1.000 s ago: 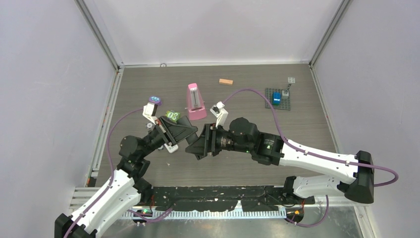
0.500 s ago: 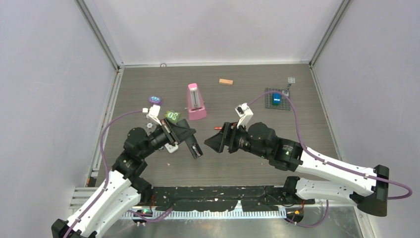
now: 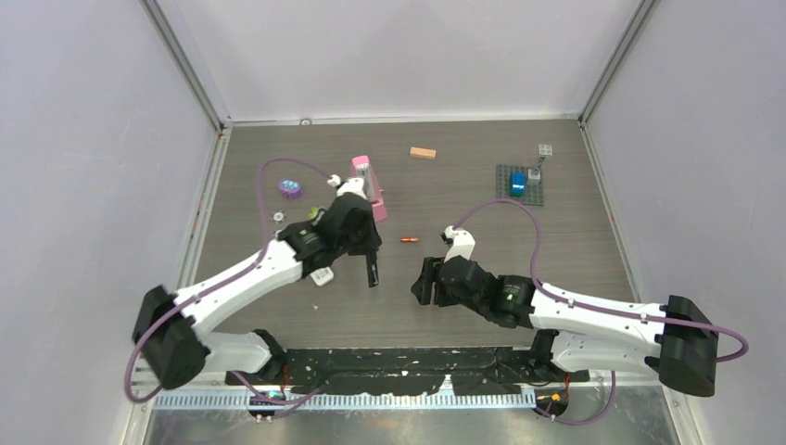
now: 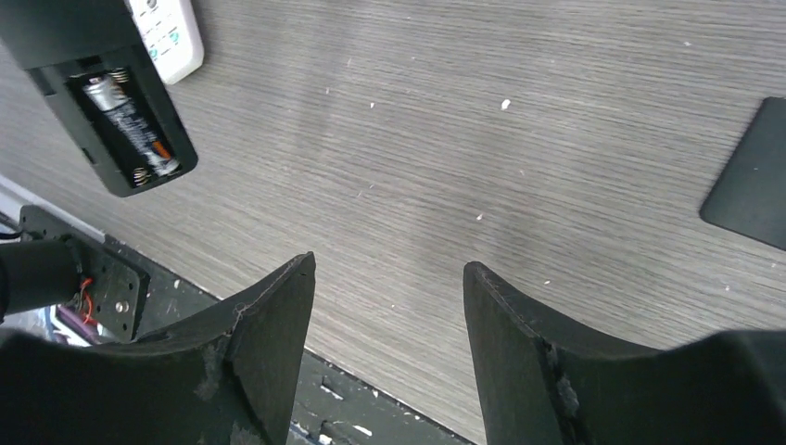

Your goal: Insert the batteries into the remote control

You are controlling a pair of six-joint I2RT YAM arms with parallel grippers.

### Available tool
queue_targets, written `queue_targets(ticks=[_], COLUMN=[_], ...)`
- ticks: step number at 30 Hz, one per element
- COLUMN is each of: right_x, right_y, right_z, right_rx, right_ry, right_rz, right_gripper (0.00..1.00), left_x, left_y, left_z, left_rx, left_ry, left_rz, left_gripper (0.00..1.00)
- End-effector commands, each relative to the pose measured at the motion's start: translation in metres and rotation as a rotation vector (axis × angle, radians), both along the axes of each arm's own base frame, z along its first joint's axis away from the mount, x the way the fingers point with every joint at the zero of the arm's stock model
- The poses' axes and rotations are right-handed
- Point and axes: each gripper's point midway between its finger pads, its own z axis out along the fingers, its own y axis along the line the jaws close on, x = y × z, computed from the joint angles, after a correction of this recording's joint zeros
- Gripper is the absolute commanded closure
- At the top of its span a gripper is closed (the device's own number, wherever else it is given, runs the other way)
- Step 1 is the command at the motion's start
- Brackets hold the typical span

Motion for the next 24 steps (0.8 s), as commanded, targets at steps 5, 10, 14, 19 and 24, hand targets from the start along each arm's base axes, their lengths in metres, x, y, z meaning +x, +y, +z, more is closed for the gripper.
queue_targets(ticks=[5, 10, 14, 19, 24], right_x=[0.012, 0.010, 0.008, 0.007, 0.003], right_y=[-0.013, -0.007, -0.002, 0.005, 0.016], right_z=[-0.011, -0.020, -0.028, -0.034, -0.042], right_rx=[-0.005, 0.021, 0.044, 0.064, -0.036], right_ry=[-0.026, -0.019, -0.004, 0.044, 0.072], right_rz=[-0.115, -0.094, -0.088, -0.110, -0.084], right_gripper=[0.35, 0.38, 0.40, 0.42, 0.43], left_x=[0.017, 0.018, 0.018, 0.016, 0.012], left_y=[0.017, 0.017, 0.018, 0.017, 0.023], left_z=[-0.037, -0.048, -0.051, -0.050, -0.032], left_rx=[0.588, 0.693, 0.736, 0.706, 0.626], left_ry=[0.042, 0.068, 0.080, 0.082, 0.048], left_rz=[0.135, 0.159, 0.163, 0.169, 0.169], left_gripper=[1.00, 1.00, 1.00, 1.00, 1.00])
